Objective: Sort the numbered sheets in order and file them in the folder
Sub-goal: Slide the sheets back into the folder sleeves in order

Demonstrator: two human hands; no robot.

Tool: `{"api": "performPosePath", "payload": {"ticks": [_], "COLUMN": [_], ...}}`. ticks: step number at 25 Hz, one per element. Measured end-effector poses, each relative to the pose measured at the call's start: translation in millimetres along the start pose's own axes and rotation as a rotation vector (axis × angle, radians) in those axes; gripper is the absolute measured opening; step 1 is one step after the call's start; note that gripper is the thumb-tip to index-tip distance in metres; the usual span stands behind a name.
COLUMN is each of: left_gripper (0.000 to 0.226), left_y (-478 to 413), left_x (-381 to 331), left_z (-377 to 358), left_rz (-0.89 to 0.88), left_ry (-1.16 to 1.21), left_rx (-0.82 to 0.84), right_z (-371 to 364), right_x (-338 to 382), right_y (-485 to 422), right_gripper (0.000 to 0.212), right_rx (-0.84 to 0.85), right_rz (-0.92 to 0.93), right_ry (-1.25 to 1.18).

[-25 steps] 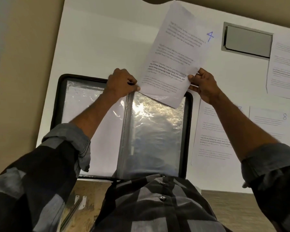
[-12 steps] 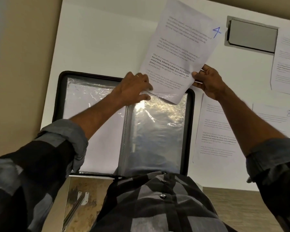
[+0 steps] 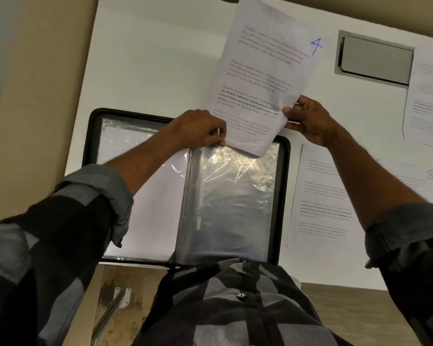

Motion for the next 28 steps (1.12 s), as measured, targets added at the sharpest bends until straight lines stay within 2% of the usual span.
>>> {"api": "performPosePath", "payload": {"ticks": [2,8,13,17,23,26,28], "left_gripper": [0.022,0.043,0.023,0.019,0.022,0.023,0.024], "left_y": [-4,-10,-4,-6,-9,-9,-8], "left_x": [-1,12,24,22,26,27,27], "left_z": [7,14,10,4,7,6,3], "left_rz": [-0.002,0.039,0.030,0.008,-0.004,0.006,0.021], "left_ry": [-0.040,-0.066,0.165,0.273,0.290,0.291,0.293], "left_rx": [0.042,0.176,0.114,0.088,0.079,0.078,0.070], "right_z": [0,-2,-8,-13,-16,-31,-36], "right_x": [3,14,7,3,5,3,-1], "right_y": [-4,-12,-14,-13,-14,-13,-13], "right_gripper": [0.047,0.047,0.047,0.046,0.046,0.052,0.057], "right_rx": [-0.002,0.048,0.058,0.074,0.075,0.082,0.024], "right_rz": [-0.008,-0.022,-0.044,-0.059,-0.057,-0.013,0.041], "right_ry": [-0.011,-0.005,-0.038,-0.069,-0.096,-0.127,-0.146]}}
Point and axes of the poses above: each hand's wrist, its own y-axis away from the middle knuckle, its own z-axis out of the back of the hand, x = y × z, the point moved 4 cm from there along -y, towards the middle knuckle, and after that the axes turned 1 degree about y, right-handed, at the moved point
